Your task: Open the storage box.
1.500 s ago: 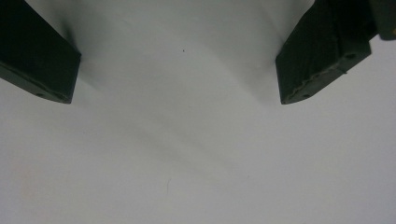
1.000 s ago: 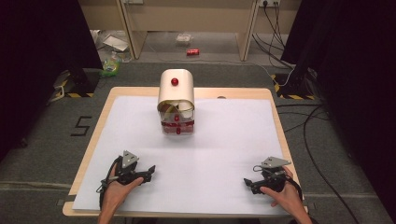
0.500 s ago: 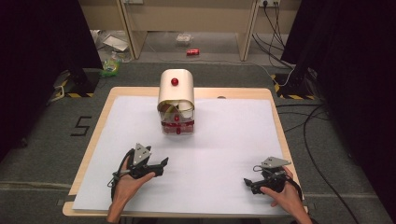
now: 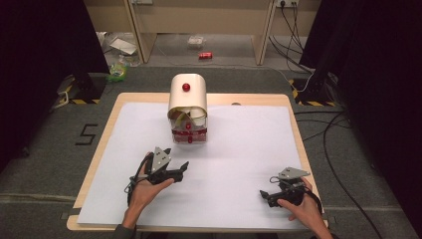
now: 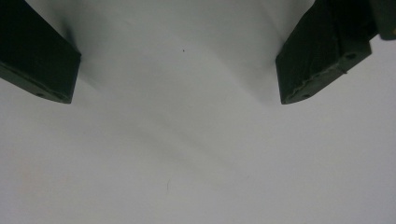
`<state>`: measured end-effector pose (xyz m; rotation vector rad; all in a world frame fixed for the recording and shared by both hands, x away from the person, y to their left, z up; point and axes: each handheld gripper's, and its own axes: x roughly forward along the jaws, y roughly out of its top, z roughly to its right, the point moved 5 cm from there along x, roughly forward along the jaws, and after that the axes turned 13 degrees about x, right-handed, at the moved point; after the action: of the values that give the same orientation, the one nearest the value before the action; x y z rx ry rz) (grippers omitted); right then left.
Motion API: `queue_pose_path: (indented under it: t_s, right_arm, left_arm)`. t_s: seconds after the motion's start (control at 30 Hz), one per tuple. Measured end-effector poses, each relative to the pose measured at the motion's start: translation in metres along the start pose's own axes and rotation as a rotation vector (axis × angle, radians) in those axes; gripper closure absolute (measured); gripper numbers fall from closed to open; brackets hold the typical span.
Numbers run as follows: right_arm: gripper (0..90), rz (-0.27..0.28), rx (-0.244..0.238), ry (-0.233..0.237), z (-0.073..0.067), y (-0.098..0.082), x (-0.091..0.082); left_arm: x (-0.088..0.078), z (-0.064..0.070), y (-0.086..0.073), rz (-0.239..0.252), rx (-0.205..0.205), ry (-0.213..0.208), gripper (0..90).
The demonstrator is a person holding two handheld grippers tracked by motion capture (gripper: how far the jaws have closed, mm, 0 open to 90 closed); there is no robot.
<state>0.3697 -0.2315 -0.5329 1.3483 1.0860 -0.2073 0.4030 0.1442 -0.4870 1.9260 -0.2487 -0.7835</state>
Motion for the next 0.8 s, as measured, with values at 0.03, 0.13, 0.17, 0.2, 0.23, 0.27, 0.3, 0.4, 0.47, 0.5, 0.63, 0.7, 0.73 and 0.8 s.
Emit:
queue_pose_path:
  t_s: [0.03, 0.13, 0.17, 0.2, 0.23, 0.27, 0.3, 0.4, 0.47, 0.5, 0.63, 0.7, 0.73, 0.8]
  right_arm:
    - [0.3, 0.0, 0.0, 0.0, 0.0, 0.0, 0.0]
    - [0.3, 0.0, 0.0, 0.0, 0.0, 0.0, 0.0]
    - [0.3, 0.0, -0.001, 0.0, 0.0, 0.0, 0.0]
    - [0.3, 0.001, -0.001, 0.0, 0.0, 0.0, 0.0]
    - [0.3, 0.001, 0.0, 0.0, 0.0, 0.0, 0.0]
    - [0.3, 0.001, 0.0, 0.0, 0.0, 0.0, 0.0]
    - [0.3, 0.0, 0.0, 0.0, 0.0, 0.0, 0.0]
    - [0.3, 0.001, 0.0, 0.0, 0.0, 0.0, 0.0]
    - [0.3, 0.001, -0.001, 0.0, 0.0, 0.0, 0.0]
    - [0.3, 0.001, -0.001, 0.0, 0.0, 0.0, 0.0]
    - [0.3, 0.001, -0.001, 0.0, 0.0, 0.0, 0.0]
    - [0.3, 0.001, -0.003, -0.001, 0.0, 0.0, 0.0]
    - [0.3, 0.001, -0.001, 0.0, 0.0, 0.0, 0.0]
    - [0.3, 0.001, -0.003, 0.0, 0.0, 0.0, 0.0]
  left_arm:
    - [0.004, 0.001, 0.002, 0.005, 0.012, -0.003, 19.9]
    - [0.009, 0.001, 0.005, 0.009, 0.026, 0.0, 20.1]
    - [0.011, 0.002, 0.006, 0.012, 0.027, -0.002, 20.3]
    - [0.013, 0.002, 0.007, 0.015, 0.03, -0.003, 20.3]
    - [0.015, 0.003, 0.009, 0.02, 0.038, -0.013, 20.3]
    - [0.016, 0.003, 0.01, 0.024, 0.049, -0.015, 20.3]
    - [0.018, 0.004, 0.012, 0.03, 0.057, -0.018, 20.3]
    - [0.022, 0.003, 0.014, 0.034, 0.061, -0.016, 20.4]
    - [0.024, 0.003, 0.015, 0.032, 0.069, -0.014, 20.4]
    - [0.025, 0.003, 0.016, 0.031, 0.074, -0.012, 20.4]
    - [0.029, 0.002, 0.018, 0.039, 0.087, -0.007, 20.3]
    - [0.029, 0.001, 0.019, 0.043, 0.09, -0.005, 20.3]
    - [0.03, 0.0, 0.02, 0.048, 0.091, -0.004, 20.4]
    - [0.03, 0.0, 0.021, 0.051, 0.094, -0.005, 20.4]
